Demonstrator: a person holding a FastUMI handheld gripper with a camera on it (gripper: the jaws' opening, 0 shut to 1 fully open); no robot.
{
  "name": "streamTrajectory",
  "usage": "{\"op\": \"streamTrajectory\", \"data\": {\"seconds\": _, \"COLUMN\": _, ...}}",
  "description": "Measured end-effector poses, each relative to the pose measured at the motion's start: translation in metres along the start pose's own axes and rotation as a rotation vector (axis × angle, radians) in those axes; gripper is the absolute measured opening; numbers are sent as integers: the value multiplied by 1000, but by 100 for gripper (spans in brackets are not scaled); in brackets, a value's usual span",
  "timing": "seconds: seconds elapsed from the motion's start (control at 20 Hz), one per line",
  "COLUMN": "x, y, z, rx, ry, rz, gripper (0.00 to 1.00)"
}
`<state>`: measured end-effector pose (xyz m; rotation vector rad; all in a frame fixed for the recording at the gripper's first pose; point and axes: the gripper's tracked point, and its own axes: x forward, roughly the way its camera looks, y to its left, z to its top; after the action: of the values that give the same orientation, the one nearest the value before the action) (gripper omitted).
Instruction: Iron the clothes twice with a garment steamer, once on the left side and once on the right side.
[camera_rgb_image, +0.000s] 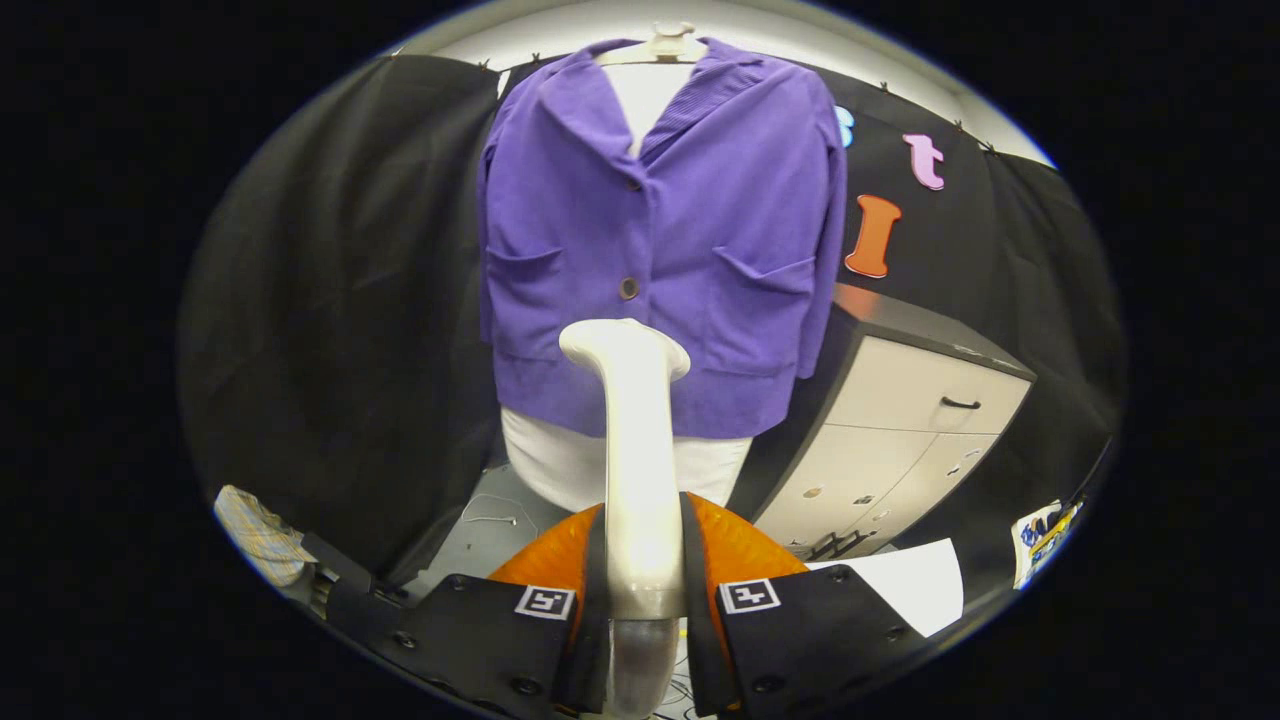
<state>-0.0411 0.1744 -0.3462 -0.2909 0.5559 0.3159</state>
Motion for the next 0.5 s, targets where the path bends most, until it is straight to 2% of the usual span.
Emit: {"op": "streamTrajectory", "data": {"seconds": 0.5, "x": -51, "y": -172, "z": 55, "rx": 104, "ry": -124, "rz": -170, "gripper": 39}}
